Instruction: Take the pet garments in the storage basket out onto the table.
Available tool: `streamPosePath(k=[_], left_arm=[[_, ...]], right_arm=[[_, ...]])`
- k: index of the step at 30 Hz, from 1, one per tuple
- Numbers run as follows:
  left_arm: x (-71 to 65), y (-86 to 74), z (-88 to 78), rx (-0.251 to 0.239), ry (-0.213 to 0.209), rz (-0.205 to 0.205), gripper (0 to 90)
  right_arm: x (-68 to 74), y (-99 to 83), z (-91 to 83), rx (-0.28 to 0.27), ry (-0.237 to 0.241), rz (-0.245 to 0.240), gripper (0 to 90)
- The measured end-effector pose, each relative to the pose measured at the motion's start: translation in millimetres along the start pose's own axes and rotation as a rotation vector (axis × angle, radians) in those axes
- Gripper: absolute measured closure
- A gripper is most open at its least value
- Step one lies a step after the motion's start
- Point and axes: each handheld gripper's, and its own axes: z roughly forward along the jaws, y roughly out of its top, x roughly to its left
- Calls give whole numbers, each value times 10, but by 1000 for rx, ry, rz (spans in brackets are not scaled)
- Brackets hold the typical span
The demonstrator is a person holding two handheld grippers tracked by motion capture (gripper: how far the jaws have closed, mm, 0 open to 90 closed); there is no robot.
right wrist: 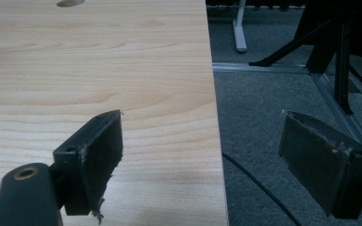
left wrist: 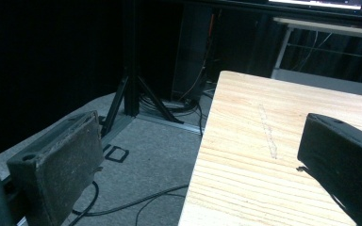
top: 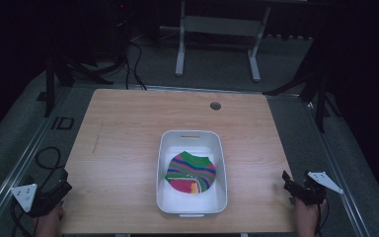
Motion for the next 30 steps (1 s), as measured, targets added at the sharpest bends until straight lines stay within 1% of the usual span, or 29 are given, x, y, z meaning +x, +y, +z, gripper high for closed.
streamPosePath(k=[10, 11, 13, 15, 16, 17, 18, 20, 21, 22, 24, 26, 27, 29, 30], left_arm=[[1, 0, 0, -1, -3, 1, 12], [1, 0, 0, -1, -3, 1, 12], [1, 0, -1, -1, -4, 1, 12], [1, 0, 0, 0, -4, 1, 12], [0, 0, 1, 0, -5, 2, 12], [-1, 0, 1, 1, -5, 3, 12], [-2, 1, 2, 2, -6, 3, 12], [-3, 1, 2, 2, -5, 4, 12], [-3, 1, 3, 2, -4, 4, 12], [-4, 1, 4, 2, -3, 3, 12], [-3, 2, 4, 3, -4, 3, 12], [-2, 1, 3, 2, -3, 2, 12], [-2, 1, 3, 2, -3, 1, 12], [0, 1, 3, 1, -2, -1, 12], [1, 1, 3, 2, -1, -2, 12]], right_arm=[[-8, 3, 7, 8, 13, 1, 138], [-4, 8, 16, 22, 19, 6, 138], [2, 15, 33, 39, 26, -3, 139], [0, 23, 55, 68, 45, 2, 138], [-8, 25, 62, 73, 43, 7, 138], [-17, 26, 64, 76, 52, 13, 138], [-33, 27, 67, 81, 72, 24, 138], [-52, 26, 63, 86, 92, 33, 141], [-54, 29, 62, 98, 101, 28, 141], [-58, 32, 59, 114, 124, 14, 141], [-61, 41, 46, 133, 141, 0, 141], [-73, 57, 36, 166, 197, -17, 141], [-74, 60, 33, 171, 210, -26, 140], [-81, 66, 29, 191, 279, -50, 140], [-83, 65, 32, 196, 304, -60, 140]])
